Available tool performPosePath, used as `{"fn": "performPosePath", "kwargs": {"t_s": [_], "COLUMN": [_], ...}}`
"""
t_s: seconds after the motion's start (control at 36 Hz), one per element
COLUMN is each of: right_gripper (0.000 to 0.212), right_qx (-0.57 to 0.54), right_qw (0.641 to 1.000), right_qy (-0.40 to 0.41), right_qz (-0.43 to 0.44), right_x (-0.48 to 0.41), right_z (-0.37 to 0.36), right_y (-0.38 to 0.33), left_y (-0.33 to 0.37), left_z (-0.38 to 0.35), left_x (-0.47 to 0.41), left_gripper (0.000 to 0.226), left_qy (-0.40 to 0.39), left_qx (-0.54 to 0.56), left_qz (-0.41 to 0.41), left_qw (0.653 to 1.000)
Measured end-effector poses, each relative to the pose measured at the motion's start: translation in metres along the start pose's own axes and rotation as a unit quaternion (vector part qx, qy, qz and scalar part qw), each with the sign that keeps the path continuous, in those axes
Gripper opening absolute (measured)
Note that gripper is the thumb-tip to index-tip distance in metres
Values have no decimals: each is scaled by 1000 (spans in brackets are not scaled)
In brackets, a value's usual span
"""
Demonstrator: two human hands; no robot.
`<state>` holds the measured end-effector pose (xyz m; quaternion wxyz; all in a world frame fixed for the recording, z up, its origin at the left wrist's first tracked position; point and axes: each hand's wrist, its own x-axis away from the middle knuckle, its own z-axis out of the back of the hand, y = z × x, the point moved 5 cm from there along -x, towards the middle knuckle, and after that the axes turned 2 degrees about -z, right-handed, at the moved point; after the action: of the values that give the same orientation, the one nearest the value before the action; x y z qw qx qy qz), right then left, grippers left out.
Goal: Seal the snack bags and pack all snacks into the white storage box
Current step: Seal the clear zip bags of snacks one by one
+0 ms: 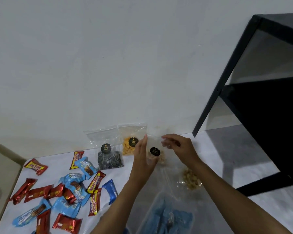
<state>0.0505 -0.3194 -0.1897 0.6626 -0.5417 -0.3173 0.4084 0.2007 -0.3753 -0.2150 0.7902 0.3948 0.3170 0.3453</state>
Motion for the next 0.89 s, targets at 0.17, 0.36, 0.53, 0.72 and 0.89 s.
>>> {"fn": "performPosePath", "kwargs": {"t_s": [0.17, 0.36, 0.53, 0.72, 0.89], "right_gripper": [17, 8, 9, 23, 30], "right_qx": [7, 116, 102, 101, 129], "right_qw": [998, 974, 975, 985, 988], "right_qy": [55, 175, 189, 137, 81], "right_qz": [19, 81, 56, 24, -12], "right_x": [-26, -46, -61, -54, -18], "right_z": [16, 25, 27, 35, 56], "right_y": [4, 9, 15, 20, 32], "left_y": [-6, -11, -15, -5, 3], "left_z": [-21, -41, -43, -42, -36], "left_x": [-23, -36, -49, -50, -25], "left_gripper": [85, 94, 98, 76, 58], "left_qy": [10, 15, 18, 1, 22], "left_qx": [-60, -86, -109, -128, -138], "left_qz": [-30, -28, -15, -2, -25], "left_qw": [998, 996, 994, 992, 990]}}
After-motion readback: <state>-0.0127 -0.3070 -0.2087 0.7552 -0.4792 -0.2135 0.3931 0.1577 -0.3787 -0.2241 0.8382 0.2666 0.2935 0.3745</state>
